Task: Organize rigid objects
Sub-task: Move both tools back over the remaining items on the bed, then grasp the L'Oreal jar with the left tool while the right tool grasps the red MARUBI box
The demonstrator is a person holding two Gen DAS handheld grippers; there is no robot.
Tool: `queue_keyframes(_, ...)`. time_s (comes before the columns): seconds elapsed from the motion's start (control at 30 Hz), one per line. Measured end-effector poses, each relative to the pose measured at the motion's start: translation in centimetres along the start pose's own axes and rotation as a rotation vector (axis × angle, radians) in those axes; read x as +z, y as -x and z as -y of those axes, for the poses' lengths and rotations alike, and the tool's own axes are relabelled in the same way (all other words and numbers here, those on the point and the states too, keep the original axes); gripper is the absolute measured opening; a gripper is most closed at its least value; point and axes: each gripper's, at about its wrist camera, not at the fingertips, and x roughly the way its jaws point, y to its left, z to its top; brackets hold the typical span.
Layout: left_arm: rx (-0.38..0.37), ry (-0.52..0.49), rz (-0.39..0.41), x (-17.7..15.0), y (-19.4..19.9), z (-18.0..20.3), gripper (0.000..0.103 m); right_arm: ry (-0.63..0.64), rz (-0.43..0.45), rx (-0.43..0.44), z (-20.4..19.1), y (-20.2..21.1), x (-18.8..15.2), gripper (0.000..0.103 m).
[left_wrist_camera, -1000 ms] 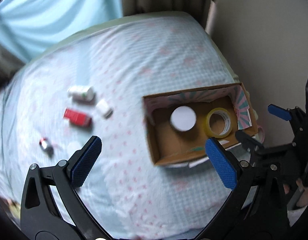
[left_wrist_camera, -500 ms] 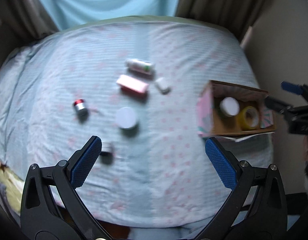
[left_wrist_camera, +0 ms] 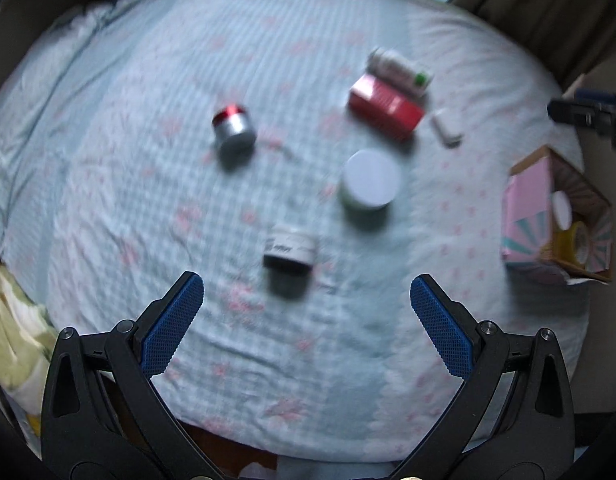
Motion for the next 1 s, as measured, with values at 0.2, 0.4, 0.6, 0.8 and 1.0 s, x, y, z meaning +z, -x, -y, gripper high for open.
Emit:
queue_keyframes(0.2, 0.054, -0.018, -0.015, -0.7, -6.1, -0.7, 0.102, 0.125, -0.070, 0.009, -2.0, -7.0, 2.9, 0.103)
queue_keyframes(0.4, 0.055, -0.056, -0.026, -0.5, -10.2, -0.5, 0.101, 0.208, -0.130, 0.036, -3.5, -13.7, 4.9, 0.103)
queue_keyframes(0.6, 0.034, -0.058, -0.058, 0.1, -13.7, 0.1, 0.088, 0.271, -0.176, 0.047, -3.8, -18.4, 6.8, 0.097)
queue_keyframes(0.8, 0.023, -0.029, -0.071, 0.3, -15.7, 0.3, 0.080, 0.293, -0.236, 0.059, -3.7, -21.8, 8.2, 0.089)
queue_keyframes(1.0, 0.019, -0.029, -0.088, 0.7, -16.6, 0.6, 0.063, 0.356, -0.260, 0.079, -4.9, -23.5, 8.8, 0.082)
